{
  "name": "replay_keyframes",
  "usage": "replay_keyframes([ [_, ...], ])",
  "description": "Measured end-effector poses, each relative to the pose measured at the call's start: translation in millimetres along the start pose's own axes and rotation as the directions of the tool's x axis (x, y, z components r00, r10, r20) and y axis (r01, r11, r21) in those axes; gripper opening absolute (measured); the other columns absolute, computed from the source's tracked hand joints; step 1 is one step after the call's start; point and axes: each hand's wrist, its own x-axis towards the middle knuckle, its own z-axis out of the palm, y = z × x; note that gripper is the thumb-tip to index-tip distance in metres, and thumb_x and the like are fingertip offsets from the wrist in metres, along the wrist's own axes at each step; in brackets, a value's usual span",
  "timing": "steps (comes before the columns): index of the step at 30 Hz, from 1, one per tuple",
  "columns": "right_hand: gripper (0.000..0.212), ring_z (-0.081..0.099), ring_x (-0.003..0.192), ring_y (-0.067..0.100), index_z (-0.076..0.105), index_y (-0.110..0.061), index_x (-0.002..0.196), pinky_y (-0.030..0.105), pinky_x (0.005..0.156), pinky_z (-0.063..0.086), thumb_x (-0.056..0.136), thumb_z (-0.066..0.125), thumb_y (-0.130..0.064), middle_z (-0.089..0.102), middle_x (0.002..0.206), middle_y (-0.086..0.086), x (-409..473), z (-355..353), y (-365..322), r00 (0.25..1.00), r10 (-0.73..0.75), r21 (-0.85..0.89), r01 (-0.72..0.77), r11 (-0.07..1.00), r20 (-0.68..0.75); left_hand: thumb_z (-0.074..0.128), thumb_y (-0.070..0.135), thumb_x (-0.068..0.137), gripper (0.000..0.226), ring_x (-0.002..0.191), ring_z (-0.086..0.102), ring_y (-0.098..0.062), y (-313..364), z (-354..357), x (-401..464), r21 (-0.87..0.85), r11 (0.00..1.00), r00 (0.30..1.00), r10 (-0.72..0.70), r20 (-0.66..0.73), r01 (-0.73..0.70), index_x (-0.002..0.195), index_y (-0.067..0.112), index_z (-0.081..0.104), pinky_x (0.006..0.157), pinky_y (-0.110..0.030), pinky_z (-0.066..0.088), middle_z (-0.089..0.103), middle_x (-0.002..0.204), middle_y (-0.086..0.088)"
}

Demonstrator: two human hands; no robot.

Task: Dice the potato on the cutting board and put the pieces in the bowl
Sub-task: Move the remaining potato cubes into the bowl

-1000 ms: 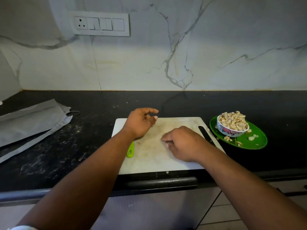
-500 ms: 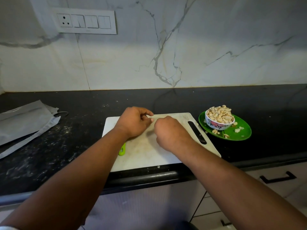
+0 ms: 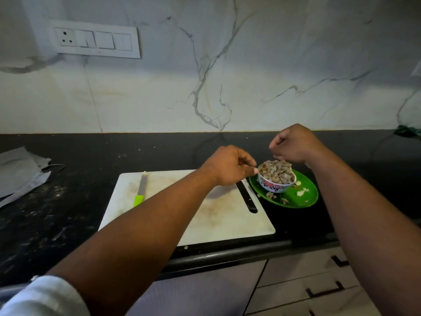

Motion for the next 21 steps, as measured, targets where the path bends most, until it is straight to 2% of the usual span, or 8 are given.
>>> replay_keyframes([
  [3,0.019,0.069,0.080,0.019,0.075,-0.021,0.071,0.036,0.077,0.059,0.079,0.065,-0.007,0.071,0.073,-0.003,10,5,9,0.998,0.020,-0.057,-0.016,0.998,0.066,0.083,0.035,0.088,0.020,0.085,0.071,0.003,-3,5,-1,0.008,1.000,1.000,-0.026,0.009,0.026,0.104,0.024,0.082,0.089,-0.020,0.056,0.076,0.089,0.015],
  [6,0.021,0.066,0.085,0.017,0.074,-0.024,0.076,0.032,0.077,0.055,0.083,0.062,-0.009,0.070,0.082,-0.004,11,9,14,0.998,0.015,-0.068,-0.011,0.998,0.063,0.082,0.035,0.088,0.019,0.088,0.071,0.000,-9,7,-7,0.011,0.997,0.997,-0.075,0.010,0.075,0.104,0.024,0.081,0.092,-0.024,0.057,0.077,0.092,0.014],
  [11,0.019,0.065,0.078,0.010,0.070,-0.028,0.077,0.025,0.073,0.053,0.082,0.064,-0.011,0.069,0.077,-0.011,2,16,10,0.986,-0.064,0.045,0.071,0.996,-0.152,0.081,0.034,0.090,0.017,0.087,0.071,0.003,-15,-5,-19,0.042,0.995,0.996,-0.085,-0.007,0.086,0.105,0.025,0.081,0.091,-0.022,0.056,0.077,0.093,0.015],
  [13,0.013,0.065,0.073,0.005,0.069,-0.027,0.077,0.023,0.068,0.052,0.081,0.069,-0.015,0.069,0.072,-0.012,-11,28,-1,0.978,-0.105,0.118,0.127,0.985,-0.181,0.081,0.035,0.090,0.017,0.086,0.070,0.004,-19,-22,-30,0.066,0.992,0.994,-0.100,-0.053,0.103,0.104,0.025,0.081,0.089,-0.018,0.055,0.077,0.094,0.015],
  [16,0.003,0.064,0.065,0.000,0.071,-0.026,0.076,0.020,0.061,0.048,0.078,0.074,-0.025,0.069,0.066,-0.013,-34,62,-35,0.974,-0.217,0.159,0.226,0.961,-0.068,0.083,0.035,0.087,0.015,0.082,0.070,0.007,-43,-59,-60,0.080,0.980,0.970,-0.167,-0.175,0.183,0.099,0.025,0.082,0.088,-0.017,0.054,0.077,0.089,0.017],
  [18,0.003,0.064,0.065,-0.001,0.074,-0.026,0.078,0.022,0.064,0.053,0.077,0.075,-0.028,0.069,0.068,-0.014,-50,94,-59,0.954,-0.294,0.174,0.279,0.944,0.066,0.085,0.034,0.085,0.014,0.077,0.067,0.013,-67,-85,-93,0.089,0.967,0.944,-0.208,-0.255,0.237,0.096,0.027,0.081,0.089,-0.017,0.053,0.075,0.084,0.020],
  [21,0.018,0.065,0.070,-0.002,0.076,-0.027,0.088,0.025,0.071,0.055,0.075,0.078,-0.038,0.070,0.075,-0.014,-72,140,-92,0.893,-0.388,0.232,0.337,0.912,0.229,0.087,0.042,0.082,0.030,0.091,0.067,0.008,-103,-124,-150,0.151,0.933,0.927,-0.285,-0.245,0.327,0.110,0.032,0.079,0.101,-0.025,0.050,0.074,0.101,0.021],
])
